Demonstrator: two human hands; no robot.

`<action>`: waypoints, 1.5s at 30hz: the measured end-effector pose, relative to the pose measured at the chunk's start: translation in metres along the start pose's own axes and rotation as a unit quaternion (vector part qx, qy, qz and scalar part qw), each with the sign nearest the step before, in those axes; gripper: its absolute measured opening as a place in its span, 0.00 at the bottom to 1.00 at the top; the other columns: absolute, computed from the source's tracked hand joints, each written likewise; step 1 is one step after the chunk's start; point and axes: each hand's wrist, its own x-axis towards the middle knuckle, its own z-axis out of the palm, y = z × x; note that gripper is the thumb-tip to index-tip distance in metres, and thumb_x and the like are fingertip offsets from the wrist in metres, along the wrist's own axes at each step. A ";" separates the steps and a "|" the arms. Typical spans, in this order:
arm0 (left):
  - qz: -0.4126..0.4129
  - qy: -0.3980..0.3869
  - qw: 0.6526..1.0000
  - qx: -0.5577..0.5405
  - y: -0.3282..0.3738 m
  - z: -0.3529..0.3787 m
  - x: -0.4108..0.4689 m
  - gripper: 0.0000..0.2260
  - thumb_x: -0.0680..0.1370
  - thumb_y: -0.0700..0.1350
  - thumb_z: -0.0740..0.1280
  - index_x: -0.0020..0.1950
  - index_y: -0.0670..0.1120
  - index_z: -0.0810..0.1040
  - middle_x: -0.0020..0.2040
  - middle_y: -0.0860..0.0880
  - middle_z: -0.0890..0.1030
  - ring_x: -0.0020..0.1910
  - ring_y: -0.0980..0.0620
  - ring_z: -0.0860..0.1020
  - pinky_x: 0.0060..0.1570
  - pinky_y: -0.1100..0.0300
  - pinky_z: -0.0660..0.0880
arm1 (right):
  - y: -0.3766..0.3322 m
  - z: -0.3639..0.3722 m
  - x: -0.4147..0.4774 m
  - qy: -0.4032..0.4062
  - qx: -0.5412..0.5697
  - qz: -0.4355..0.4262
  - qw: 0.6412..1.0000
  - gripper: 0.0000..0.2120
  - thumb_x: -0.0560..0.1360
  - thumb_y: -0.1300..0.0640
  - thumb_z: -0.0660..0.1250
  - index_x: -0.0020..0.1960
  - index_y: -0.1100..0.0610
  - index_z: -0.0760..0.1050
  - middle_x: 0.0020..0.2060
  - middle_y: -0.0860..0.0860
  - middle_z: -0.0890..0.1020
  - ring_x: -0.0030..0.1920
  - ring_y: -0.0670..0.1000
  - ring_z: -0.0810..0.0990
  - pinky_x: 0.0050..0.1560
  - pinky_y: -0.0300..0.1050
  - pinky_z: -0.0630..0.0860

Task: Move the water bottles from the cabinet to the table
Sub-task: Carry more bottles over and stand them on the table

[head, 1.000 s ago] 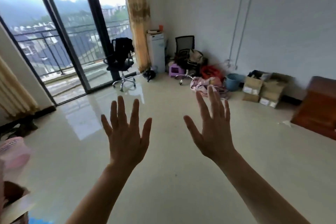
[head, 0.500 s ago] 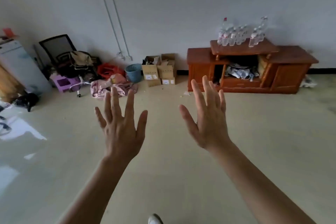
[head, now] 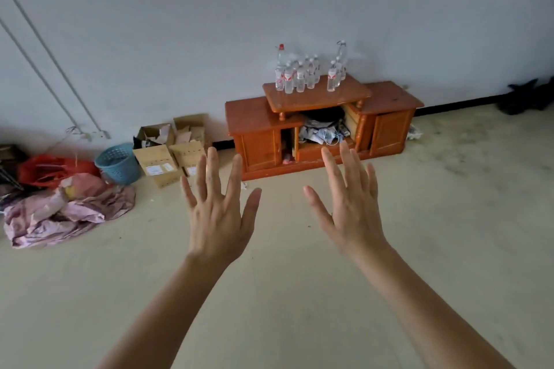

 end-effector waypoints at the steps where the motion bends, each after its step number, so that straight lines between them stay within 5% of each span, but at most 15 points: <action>1: 0.008 -0.006 1.000 -0.011 0.002 0.015 0.021 0.29 0.84 0.62 0.49 0.82 0.51 0.55 0.83 0.42 0.48 0.82 0.42 0.45 0.75 0.31 0.48 | 0.013 0.006 0.013 0.001 -0.003 0.017 1.000 0.34 0.82 0.34 0.51 0.83 0.48 0.51 0.83 0.55 0.52 0.82 0.56 0.51 0.80 0.63 0.50; 17: 0.100 -0.063 0.993 -0.010 0.090 0.254 0.373 0.30 0.83 0.64 0.48 0.82 0.52 0.56 0.83 0.42 0.49 0.82 0.41 0.47 0.75 0.33 0.47 | 0.258 0.149 0.308 0.035 0.021 0.102 0.994 0.33 0.83 0.37 0.54 0.83 0.47 0.49 0.82 0.56 0.52 0.82 0.56 0.49 0.80 0.61 0.47; 27: 0.038 -0.086 0.995 -0.029 0.079 0.384 0.543 0.30 0.83 0.65 0.47 0.83 0.54 0.53 0.83 0.43 0.48 0.82 0.41 0.46 0.76 0.33 0.47 | 0.353 0.242 0.493 -0.015 0.020 0.090 0.996 0.34 0.82 0.36 0.53 0.83 0.50 0.53 0.82 0.57 0.54 0.82 0.59 0.53 0.80 0.59 0.47; 40: 0.078 -0.130 0.984 -0.092 0.063 0.594 0.849 0.31 0.82 0.67 0.42 0.82 0.58 0.41 0.83 0.47 0.37 0.81 0.45 0.35 0.77 0.36 0.43 | 0.495 0.397 0.743 -0.046 -0.022 0.159 0.986 0.35 0.82 0.33 0.49 0.82 0.42 0.36 0.83 0.53 0.44 0.82 0.56 0.46 0.78 0.55 0.42; 45: 0.085 -0.149 0.980 -0.103 0.081 0.664 0.913 0.31 0.82 0.66 0.44 0.82 0.58 0.41 0.83 0.47 0.40 0.82 0.44 0.39 0.77 0.37 0.43 | 0.558 0.429 0.788 -0.043 -0.017 0.215 0.976 0.37 0.81 0.34 0.51 0.82 0.44 0.40 0.83 0.54 0.47 0.82 0.57 0.48 0.79 0.59 0.48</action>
